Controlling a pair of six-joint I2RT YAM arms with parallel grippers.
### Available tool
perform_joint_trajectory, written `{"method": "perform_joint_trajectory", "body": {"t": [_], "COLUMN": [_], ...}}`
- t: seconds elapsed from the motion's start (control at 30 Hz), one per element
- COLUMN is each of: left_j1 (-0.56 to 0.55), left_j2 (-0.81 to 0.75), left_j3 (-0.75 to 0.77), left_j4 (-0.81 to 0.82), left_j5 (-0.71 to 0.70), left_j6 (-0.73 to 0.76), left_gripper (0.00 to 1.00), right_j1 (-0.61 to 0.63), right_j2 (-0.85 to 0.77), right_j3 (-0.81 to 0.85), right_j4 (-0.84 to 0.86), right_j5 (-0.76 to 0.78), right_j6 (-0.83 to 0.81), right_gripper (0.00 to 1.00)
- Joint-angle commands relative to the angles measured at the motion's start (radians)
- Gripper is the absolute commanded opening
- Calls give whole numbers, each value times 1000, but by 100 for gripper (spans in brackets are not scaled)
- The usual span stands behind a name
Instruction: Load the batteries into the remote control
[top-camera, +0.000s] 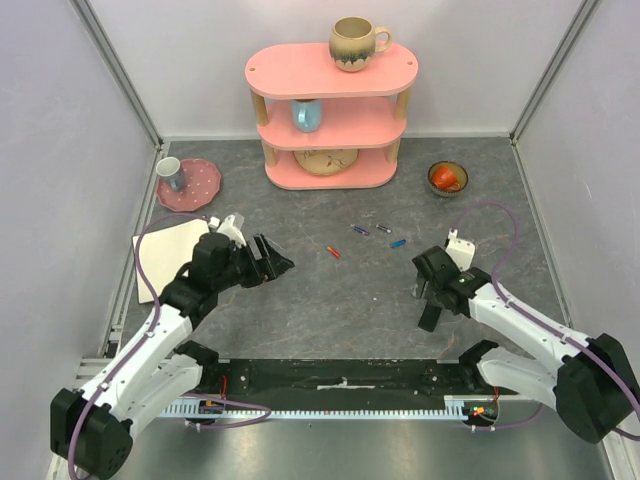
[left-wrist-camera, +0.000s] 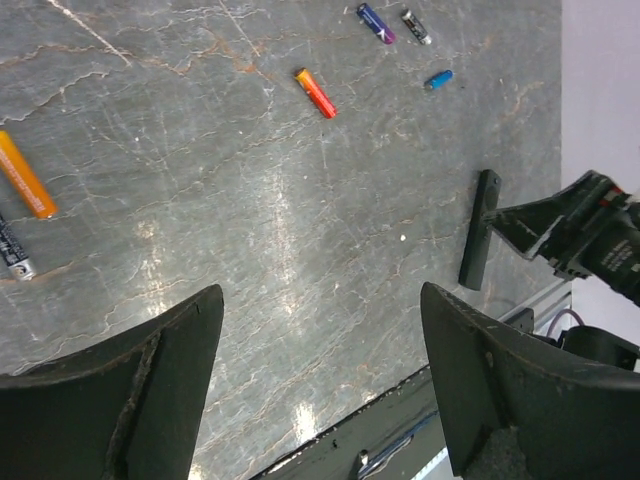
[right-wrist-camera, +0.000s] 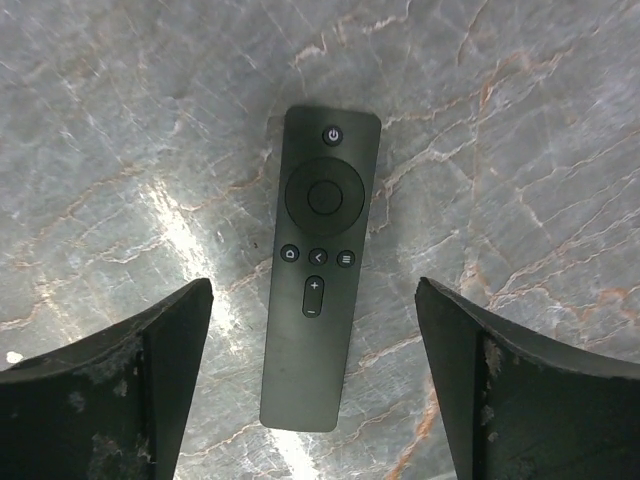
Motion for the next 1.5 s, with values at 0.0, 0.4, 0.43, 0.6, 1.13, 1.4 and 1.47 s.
{"method": "perform_joint_trajectory", "body": {"t": [0.0, 0.4, 0.43, 0.6, 1.13, 1.4, 1.47], "left_j1": [-4, -4, -4, -6, -6, -6, -6], "left_j2": [-20, -15, -15, -14, -87, -148, -164], "left_j3": [-1, -10, -9, -4, 60, 33, 20], "left_j4": [67, 71, 73, 73, -83, -151, -162], "left_j5": [53, 74, 73, 71, -61, -125, -131], "left_j6": [-29, -45, -45, -45, 16, -1, -7], "left_gripper": [84, 82, 82, 81, 80, 80, 80], "right_j1": [-6, -17, -17, -17, 354, 528, 540], "right_j2": [20, 58, 61, 52, 179, 511, 564], "right_j3": [-30, -96, -94, -97, 241, 395, 410], "right_j4": [41, 117, 119, 119, 116, 255, 287], "right_j5": [-37, -95, -95, -103, -5, -25, -32], "right_j6": [79, 90, 84, 69, 73, 187, 233], "right_gripper": [88, 70, 67, 51, 27, 25, 25]}}
